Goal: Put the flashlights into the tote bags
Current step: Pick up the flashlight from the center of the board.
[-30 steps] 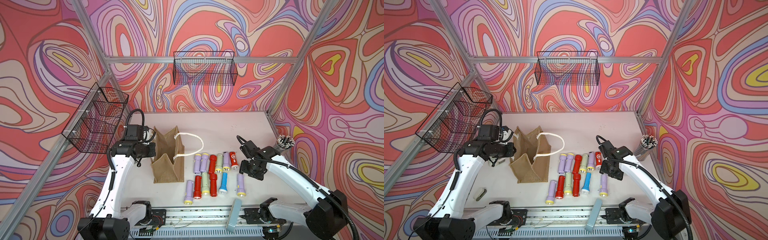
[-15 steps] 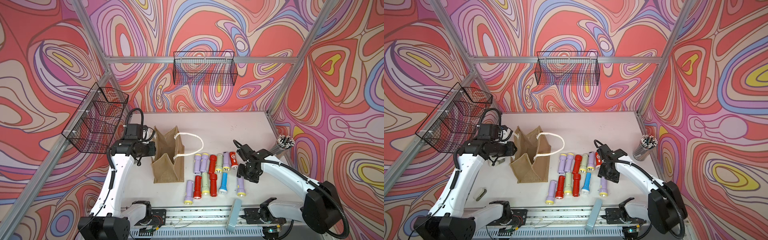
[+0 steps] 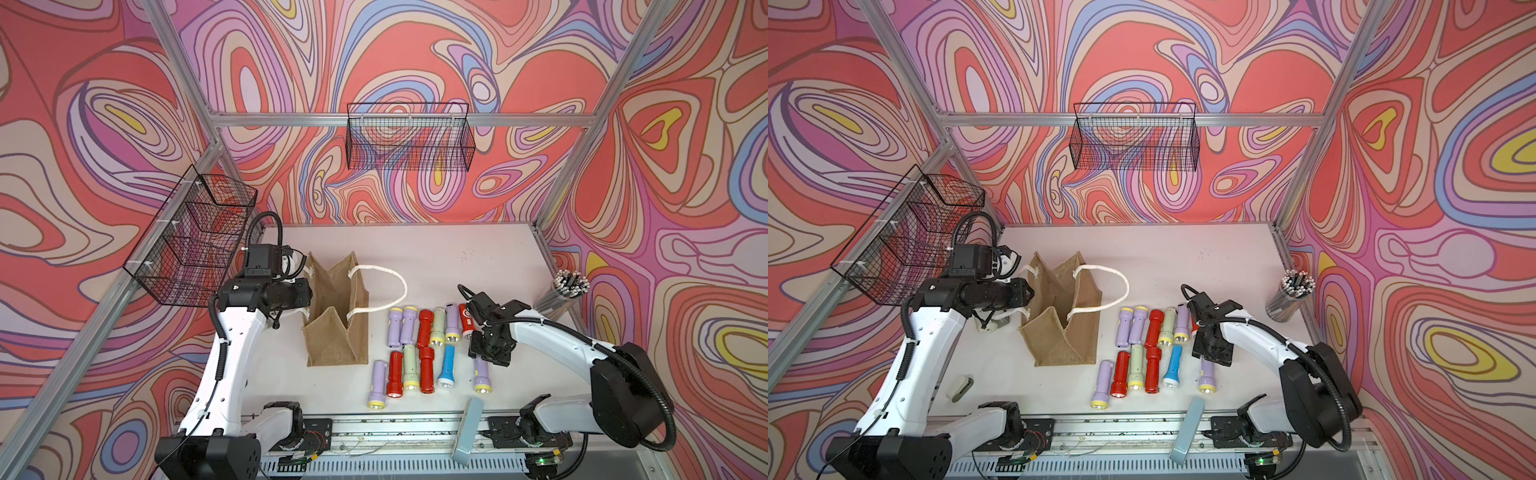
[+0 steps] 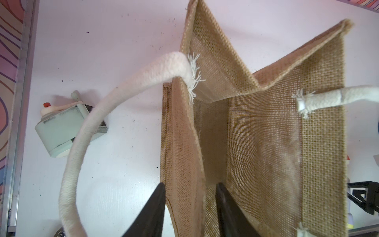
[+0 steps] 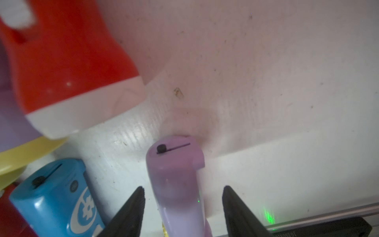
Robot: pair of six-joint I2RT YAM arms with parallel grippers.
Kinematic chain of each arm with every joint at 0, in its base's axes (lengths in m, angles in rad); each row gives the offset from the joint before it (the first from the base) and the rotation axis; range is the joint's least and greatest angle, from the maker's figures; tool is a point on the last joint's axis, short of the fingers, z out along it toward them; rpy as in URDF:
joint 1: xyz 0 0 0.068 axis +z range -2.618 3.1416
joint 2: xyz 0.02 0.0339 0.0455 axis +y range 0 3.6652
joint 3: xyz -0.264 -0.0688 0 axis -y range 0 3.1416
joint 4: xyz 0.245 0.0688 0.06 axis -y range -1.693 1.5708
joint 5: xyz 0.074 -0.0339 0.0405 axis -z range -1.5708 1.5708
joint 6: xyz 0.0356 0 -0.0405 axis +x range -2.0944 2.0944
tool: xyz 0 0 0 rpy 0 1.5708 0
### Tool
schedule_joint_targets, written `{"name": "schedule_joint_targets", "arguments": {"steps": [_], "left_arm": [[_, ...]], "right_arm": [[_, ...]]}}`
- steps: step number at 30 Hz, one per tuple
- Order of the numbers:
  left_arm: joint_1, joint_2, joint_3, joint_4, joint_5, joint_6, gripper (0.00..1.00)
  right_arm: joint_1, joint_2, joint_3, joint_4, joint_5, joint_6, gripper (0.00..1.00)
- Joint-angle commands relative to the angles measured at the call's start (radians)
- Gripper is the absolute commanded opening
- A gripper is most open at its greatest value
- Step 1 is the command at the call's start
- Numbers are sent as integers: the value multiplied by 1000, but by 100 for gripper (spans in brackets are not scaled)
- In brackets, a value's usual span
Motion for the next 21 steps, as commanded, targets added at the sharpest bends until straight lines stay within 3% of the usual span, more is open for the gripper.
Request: {"name": "schedule_joint_targets", "arguments": {"steps": [1, 13, 17, 21], "left_arm": [[6, -26, 7, -9, 14, -13, 45], [6, -1, 31, -8, 10, -33, 44], [6, 3, 45, -11, 8, -40, 45], [6, 10, 39, -19, -1, -47, 44]], "right_arm": [[5, 20, -10, 27, 27, -1, 63], [4, 78, -55, 86, 24, -7, 55], [5, 96, -57, 87, 40, -12, 48], [5, 97, -58, 76, 63, -15, 32]]}}
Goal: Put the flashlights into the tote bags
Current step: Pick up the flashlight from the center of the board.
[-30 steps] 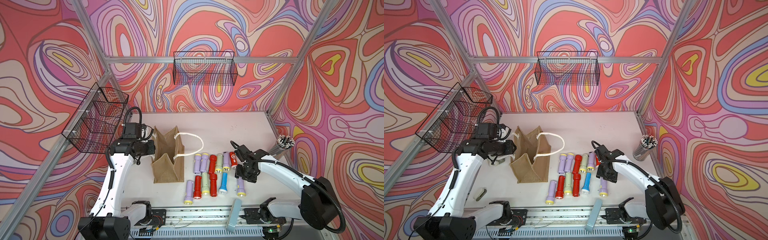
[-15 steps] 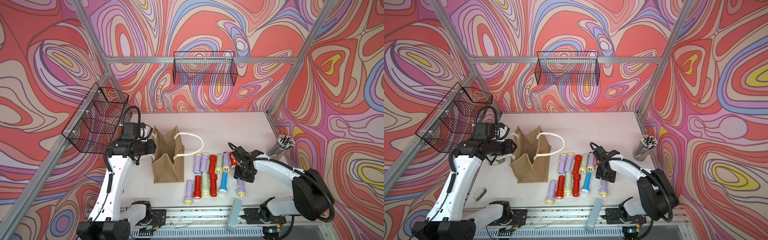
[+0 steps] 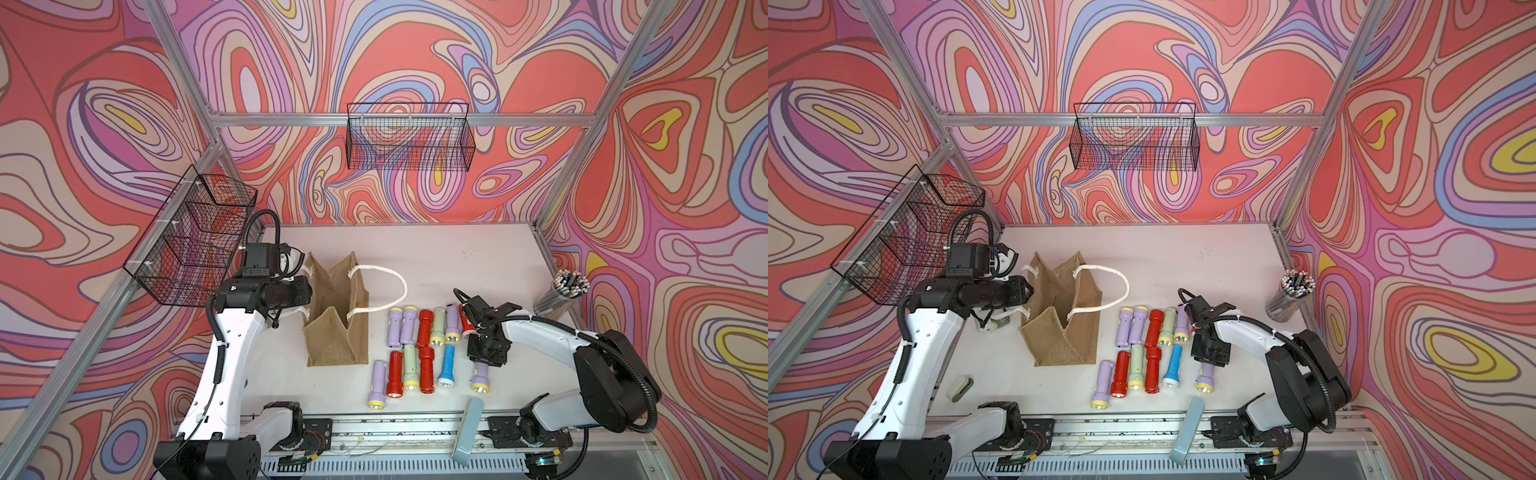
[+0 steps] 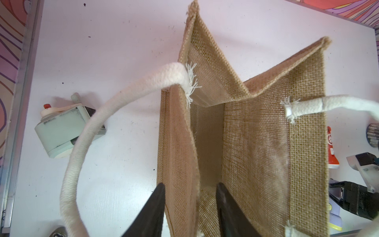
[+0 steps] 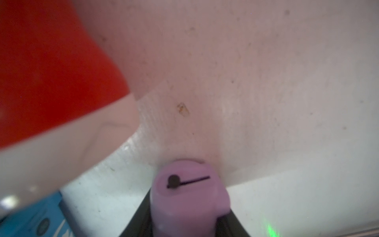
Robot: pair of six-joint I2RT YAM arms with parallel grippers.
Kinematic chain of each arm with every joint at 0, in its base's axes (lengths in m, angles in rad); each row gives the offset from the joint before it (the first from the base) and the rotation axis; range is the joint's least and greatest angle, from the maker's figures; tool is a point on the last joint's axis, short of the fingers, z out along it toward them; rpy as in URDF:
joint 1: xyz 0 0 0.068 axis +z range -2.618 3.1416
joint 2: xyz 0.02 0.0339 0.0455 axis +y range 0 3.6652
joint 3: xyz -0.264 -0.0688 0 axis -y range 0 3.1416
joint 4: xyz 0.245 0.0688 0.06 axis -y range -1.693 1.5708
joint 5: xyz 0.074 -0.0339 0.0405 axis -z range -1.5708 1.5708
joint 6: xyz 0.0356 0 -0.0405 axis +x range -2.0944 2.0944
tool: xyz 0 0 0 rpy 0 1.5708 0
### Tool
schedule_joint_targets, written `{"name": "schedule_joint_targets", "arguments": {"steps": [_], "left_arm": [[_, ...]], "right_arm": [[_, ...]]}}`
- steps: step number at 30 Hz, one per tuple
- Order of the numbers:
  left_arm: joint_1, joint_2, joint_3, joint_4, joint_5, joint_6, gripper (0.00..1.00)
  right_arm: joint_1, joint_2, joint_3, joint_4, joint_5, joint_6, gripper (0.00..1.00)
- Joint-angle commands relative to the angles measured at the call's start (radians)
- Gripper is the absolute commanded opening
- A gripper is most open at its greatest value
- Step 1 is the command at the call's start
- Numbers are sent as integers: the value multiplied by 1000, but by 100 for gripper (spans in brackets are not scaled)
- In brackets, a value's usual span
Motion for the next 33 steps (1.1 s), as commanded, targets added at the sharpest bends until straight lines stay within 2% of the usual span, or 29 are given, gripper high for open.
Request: {"name": "schedule_joint_targets", "arguments": {"steps": [1, 5, 12, 15, 18, 22, 25, 33], "left_arm": [[5, 13, 19, -23, -9, -17, 44], [5, 19, 8, -18, -15, -17, 44], [5, 63, 9, -8, 2, -17, 44], [5, 86, 3, 3, 8, -14, 40], [5, 104, -7, 25, 39, -15, 32], [5, 119, -23, 59, 57, -25, 11], [4, 132, -22, 63, 65, -27, 0], [3, 136, -19, 94, 148, -70, 0]], "right_arm": [[3, 23, -21, -10, 51, 8, 27], [3, -7, -15, -23, 71, 9, 14], [3, -91, 85, -144, 160, 27, 1], [3, -145, 129, -181, 179, 36, 0], [2, -183, 183, -214, 193, 41, 0], [3, -211, 283, -251, 238, 34, 0], [3, -220, 379, -255, 244, 13, 0], [4, -143, 686, -178, 184, -86, 0]]}}
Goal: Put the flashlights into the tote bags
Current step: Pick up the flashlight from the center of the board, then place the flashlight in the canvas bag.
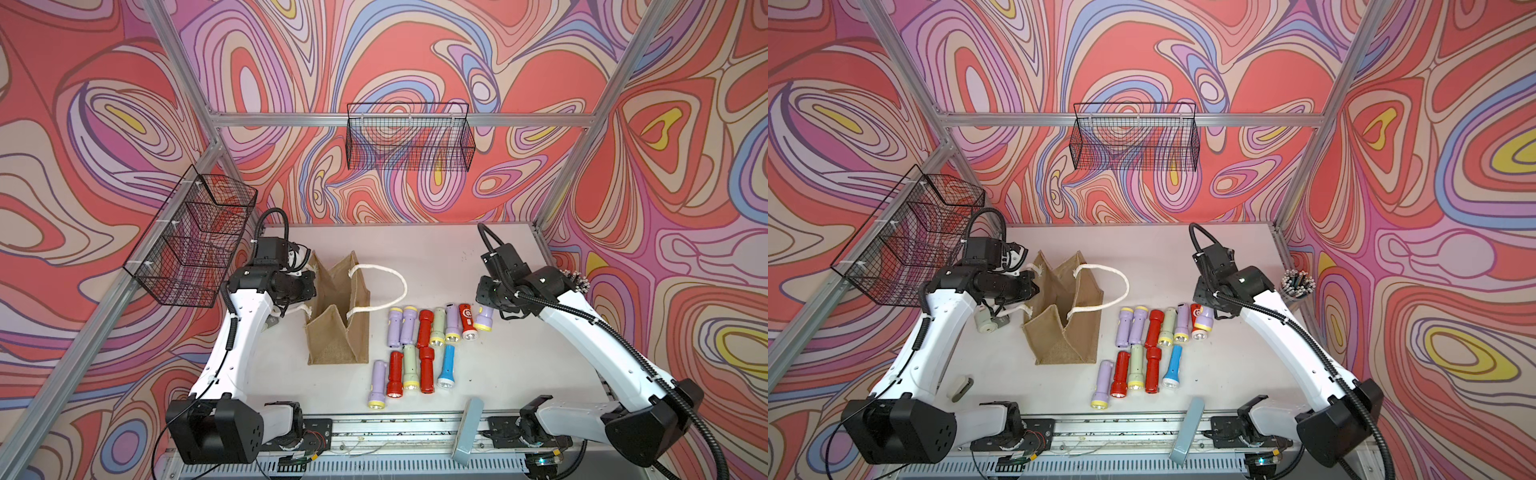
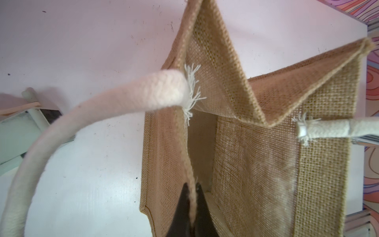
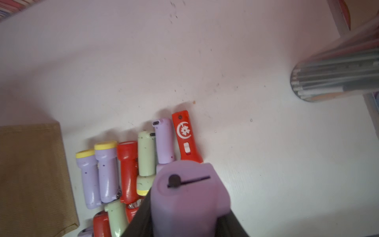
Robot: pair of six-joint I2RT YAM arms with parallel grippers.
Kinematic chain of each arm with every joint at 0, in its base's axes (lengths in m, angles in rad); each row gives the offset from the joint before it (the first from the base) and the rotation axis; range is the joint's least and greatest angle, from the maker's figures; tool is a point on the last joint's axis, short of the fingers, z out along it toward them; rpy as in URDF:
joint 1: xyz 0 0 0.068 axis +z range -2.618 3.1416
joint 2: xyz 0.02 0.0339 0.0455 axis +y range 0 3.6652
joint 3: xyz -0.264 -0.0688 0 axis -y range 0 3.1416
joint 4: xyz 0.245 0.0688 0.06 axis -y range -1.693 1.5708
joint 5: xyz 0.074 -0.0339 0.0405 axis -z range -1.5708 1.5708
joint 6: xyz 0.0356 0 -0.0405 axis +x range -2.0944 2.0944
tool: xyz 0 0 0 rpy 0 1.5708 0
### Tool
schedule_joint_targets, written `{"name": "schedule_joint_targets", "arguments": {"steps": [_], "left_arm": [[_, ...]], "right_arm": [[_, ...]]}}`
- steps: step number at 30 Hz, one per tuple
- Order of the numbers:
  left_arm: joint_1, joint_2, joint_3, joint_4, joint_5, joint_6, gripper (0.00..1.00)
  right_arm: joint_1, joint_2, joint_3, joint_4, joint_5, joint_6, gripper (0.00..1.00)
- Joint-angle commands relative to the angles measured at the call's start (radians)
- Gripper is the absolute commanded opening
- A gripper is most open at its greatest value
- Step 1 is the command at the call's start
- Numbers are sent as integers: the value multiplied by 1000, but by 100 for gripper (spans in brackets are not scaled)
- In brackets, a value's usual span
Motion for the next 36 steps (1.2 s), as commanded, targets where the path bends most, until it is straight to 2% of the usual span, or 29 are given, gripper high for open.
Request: {"name": "schedule_joint_targets", "arguments": {"steps": [1, 5, 12, 18, 23, 29, 36], "left_arm": [[3, 6, -7, 29, 60, -39, 0], [2, 3, -6, 33, 85, -75, 0], [-5, -46, -41, 24, 62, -141, 0], [-6, -39, -28, 1, 49, -123, 0], [-6, -37, -19, 0, 26, -128, 0], [-7, -45, -4, -19, 39, -135, 0], [-6, -34, -1, -21, 66, -149, 0]], "right_arm": [[3, 44, 95, 55, -43, -52, 0], [19, 109, 225, 144, -129, -65, 0], [149, 257, 431, 280, -190, -75, 0], [257, 410, 596, 347, -228, -75, 0], [302, 522, 715, 381, -270, -77, 0], [345, 629, 718, 567, -390, -77, 0], [382, 736, 725, 667, -471, -85, 0]]}}
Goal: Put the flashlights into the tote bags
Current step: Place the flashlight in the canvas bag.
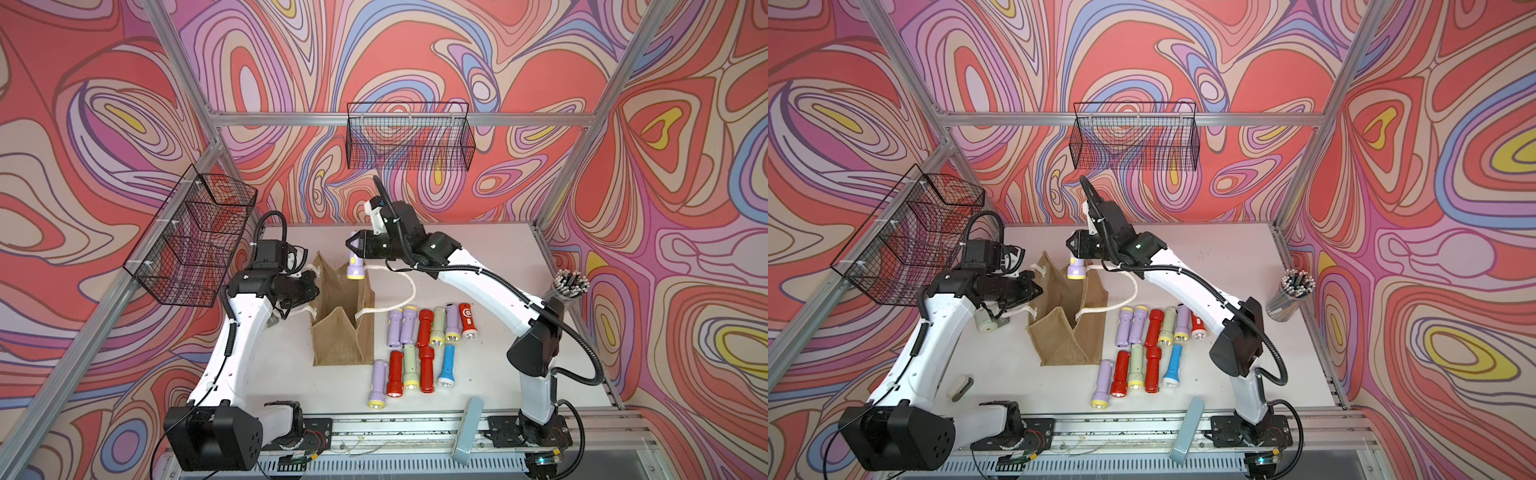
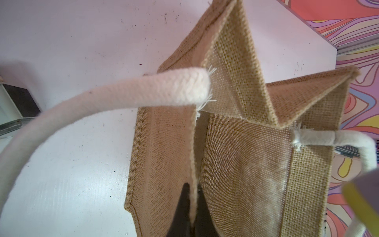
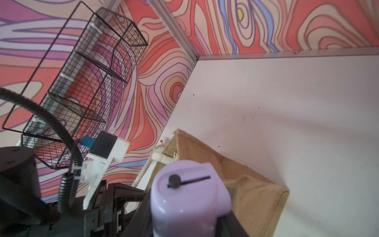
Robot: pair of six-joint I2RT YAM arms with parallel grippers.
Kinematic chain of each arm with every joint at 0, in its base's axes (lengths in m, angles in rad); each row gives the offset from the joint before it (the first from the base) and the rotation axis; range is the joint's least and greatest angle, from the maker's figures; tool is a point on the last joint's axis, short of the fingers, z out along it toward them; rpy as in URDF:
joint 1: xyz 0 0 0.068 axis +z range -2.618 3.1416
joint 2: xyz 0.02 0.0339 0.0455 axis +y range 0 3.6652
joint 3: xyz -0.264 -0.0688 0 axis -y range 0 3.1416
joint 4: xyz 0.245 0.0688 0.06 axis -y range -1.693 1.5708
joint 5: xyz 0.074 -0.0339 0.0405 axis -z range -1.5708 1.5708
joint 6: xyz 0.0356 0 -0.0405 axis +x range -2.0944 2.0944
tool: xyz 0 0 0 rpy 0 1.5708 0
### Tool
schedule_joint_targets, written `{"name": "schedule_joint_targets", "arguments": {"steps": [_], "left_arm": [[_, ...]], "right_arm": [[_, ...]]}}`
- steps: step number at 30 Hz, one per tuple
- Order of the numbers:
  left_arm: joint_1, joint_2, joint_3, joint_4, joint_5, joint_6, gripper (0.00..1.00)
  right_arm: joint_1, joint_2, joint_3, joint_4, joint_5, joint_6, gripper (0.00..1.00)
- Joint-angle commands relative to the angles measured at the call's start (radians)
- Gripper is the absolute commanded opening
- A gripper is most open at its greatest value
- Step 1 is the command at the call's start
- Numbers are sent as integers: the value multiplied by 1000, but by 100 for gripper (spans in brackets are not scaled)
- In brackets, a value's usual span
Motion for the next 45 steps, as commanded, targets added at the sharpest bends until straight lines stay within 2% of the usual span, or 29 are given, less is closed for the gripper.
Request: {"name": "schedule_joint_targets", "arguments": {"steps": [1, 8, 18, 30, 40, 45], "left_arm": [[-4, 2, 30, -31, 14, -18, 0], [0, -5, 37, -40, 4, -17, 0], [20, -10, 53, -47, 69, -18, 0], [27, -18, 14, -49, 79, -32, 0], [27, -17, -28, -48, 91, -35, 0], [27, -12, -67, -19, 100, -49, 0]], "right_arm": [[25, 16, -7, 121, -67, -18, 0], [74, 46, -64, 172, -99, -97, 0], [116, 54, -137, 62, 39, -254, 0], [120, 214, 57, -266, 43, -367, 0], [121, 351, 192, -491, 108, -354, 0], [122, 388, 207, -511, 135, -322, 0]]}}
